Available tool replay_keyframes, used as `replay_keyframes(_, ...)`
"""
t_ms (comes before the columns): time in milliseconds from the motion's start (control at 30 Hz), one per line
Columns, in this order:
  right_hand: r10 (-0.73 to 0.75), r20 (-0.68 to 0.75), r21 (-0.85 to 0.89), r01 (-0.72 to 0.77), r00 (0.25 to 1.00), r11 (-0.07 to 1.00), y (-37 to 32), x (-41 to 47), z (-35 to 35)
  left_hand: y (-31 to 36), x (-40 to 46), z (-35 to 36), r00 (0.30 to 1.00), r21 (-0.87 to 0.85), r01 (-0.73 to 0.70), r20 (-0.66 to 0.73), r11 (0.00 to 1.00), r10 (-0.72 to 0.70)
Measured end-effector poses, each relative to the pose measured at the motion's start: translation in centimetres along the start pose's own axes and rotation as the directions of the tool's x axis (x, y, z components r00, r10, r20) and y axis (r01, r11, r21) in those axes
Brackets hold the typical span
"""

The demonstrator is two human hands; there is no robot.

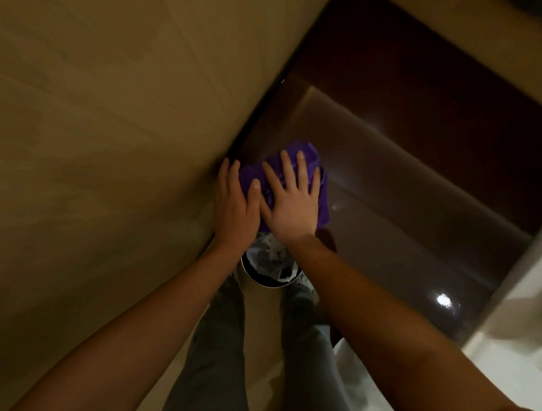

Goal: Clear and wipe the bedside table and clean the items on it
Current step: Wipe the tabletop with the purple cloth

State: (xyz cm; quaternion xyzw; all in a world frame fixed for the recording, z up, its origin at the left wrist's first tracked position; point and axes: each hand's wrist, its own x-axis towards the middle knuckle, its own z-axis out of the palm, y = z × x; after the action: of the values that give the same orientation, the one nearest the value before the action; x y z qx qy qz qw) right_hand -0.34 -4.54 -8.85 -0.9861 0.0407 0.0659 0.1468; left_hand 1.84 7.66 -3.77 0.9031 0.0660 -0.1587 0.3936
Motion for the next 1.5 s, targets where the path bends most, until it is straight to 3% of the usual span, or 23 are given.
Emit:
replay_keyframes(200, -0.065, 0.054, -0.049, 0.067, 0.996, 0.997, 2.3, -6.8, -0.3, -0.3, -2.4, 0.5, 0.990, 0.153, -0.129, 0.078, 0.980, 0.118)
replay_keyframes(333, -0.042, 0.070, 0.015, 0.041, 0.997, 0.999, 4.2, -10.5, -2.4, 0.9, -3.7, 0.8, 0.982, 0.186, -0.168, 0.118, 0.968, 0.148)
replay_keyframes(400, 0.012, 0.054, 0.126, -0.019, 0.998, 0.992, 5.4, -11.6, -4.0, 1.6, -4.4, 1.4, 0.975, 0.174, -0.202, 0.130, 0.964, 0.181)
replay_keyframes(467, 0.154, 0.060, 0.373, -0.166, 0.986, 0.913, 6.6, -11.7, -5.9, 2.3, -5.0, 2.0, 0.972, 0.144, -0.214, 0.133, 0.966, 0.196)
replay_keyframes(567, 0.431, 0.140, 0.727, -0.388, 0.892, 0.567, 8.3, -11.0, -9.6, 3.9, -5.1, 3.2, 0.977, -0.018, -0.093, 0.194, 0.996, 0.094)
replay_keyframes(667, 0.609, 0.292, 0.881, -0.455, 0.737, 0.128, 10.2, -10.3, -12.7, 6.3, -4.8, 4.4, 0.909, -0.199, 0.185, 0.408, 0.962, -0.090)
replay_keyframes(767, 0.505, 0.585, 0.810, -0.437, 0.634, -0.390, 11.9, -10.0, -14.0, 9.1, -4.6, 5.0, 0.848, -0.232, 0.126, 0.529, 0.965, 0.017)
replay_keyframes(867, 0.300, 0.656, 0.685, -0.379, 0.693, -0.622, 12.5, -10.7, -14.8, 12.6, -4.4, 4.8, 0.816, -0.353, 0.078, 0.560, 0.932, 0.143)
replay_keyframes(1033, 0.094, 0.642, 0.555, -0.378, 0.761, -0.741, 12.9, -12.7, -14.8, 16.2, -4.8, 3.9, 0.641, -0.339, 0.059, 0.734, 0.939, 0.225)
replay_keyframes(1200, -0.017, 0.684, 0.529, -0.512, 0.729, -0.677, 12.9, -14.0, -15.5, 17.5, -5.3, 5.0, 0.567, -0.212, -0.070, 0.795, 0.975, 0.214)
replay_keyframes(1300, 0.004, 0.696, 0.553, -0.532, 0.718, -0.641, 13.0, -14.5, -15.6, 17.3, -5.6, 6.0, 0.512, -0.193, -0.108, 0.830, 0.975, 0.221)
replay_keyframes(1433, -0.018, 0.670, 0.539, -0.503, 0.742, -0.676, 12.8, -15.4, -15.2, 16.8, -6.7, 8.1, 0.653, -0.193, -0.227, 0.697, 0.955, 0.296)
replay_keyframes(1500, -0.021, 0.662, 0.513, -0.473, 0.749, -0.716, 13.0, -16.3, -14.7, 16.9, -6.8, 8.7, 0.690, -0.196, -0.239, 0.655, 0.951, 0.308)
